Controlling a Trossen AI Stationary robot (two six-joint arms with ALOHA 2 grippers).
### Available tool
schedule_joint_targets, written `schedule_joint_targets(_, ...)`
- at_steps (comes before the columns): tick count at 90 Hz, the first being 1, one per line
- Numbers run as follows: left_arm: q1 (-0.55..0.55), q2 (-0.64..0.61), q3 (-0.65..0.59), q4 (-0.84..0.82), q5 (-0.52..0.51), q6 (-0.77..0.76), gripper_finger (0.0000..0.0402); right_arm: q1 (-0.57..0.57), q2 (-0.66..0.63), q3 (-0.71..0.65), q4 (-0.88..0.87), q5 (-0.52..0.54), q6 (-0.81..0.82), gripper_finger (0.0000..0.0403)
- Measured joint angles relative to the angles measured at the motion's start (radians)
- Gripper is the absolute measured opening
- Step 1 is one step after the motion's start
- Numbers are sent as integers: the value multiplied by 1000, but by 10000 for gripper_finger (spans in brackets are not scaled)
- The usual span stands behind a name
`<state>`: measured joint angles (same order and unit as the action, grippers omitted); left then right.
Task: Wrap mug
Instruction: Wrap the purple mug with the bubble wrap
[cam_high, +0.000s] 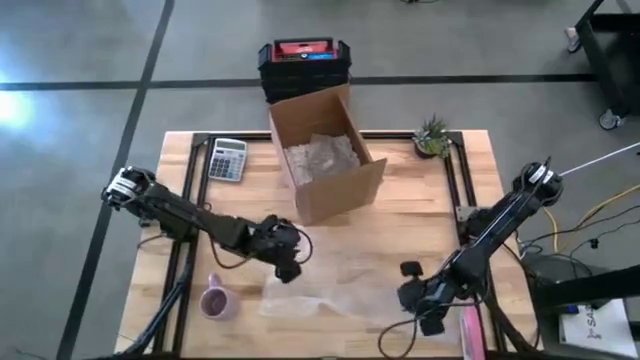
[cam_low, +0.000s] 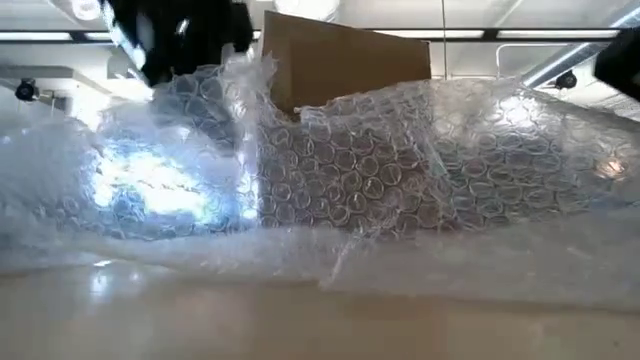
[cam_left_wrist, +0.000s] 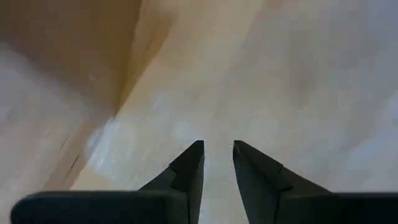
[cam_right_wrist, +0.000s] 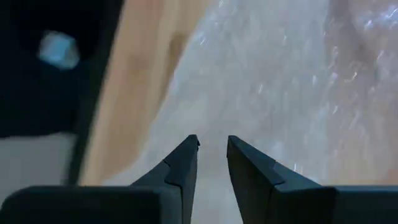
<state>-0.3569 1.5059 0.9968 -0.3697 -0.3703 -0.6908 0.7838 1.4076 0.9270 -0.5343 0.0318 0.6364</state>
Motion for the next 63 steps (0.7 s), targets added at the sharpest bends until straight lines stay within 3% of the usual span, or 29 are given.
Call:
schedule_joint_targets(7,4,21,-5,101,50,89,74,-6,-27,69,-89,-3,-6,51)
schedule_joint_targets(12,9,47,-5,178,75,135,74,-5,-44,104,-166,50,-51,44)
schedule_joint_targets(28,27,161,-5,261,94,159,74,-11,-59,93,-363,545,-26,25)
schedule_joint_targets(34,31,204,-5,263,92,157,74,-32,-55,32,-362,628,47,20)
schedule_joint_targets(43,28,252,-4,273,101,153,74,-61,-46,-62,-286,517,85,11)
schedule_joint_targets(57,35,299,-1,270,119,151,74,-53,-38,-120,34,134,-2,1)
schedule_joint_targets(63,38,308,0,259,119,146,74,-42,-42,-113,129,19,-8,2)
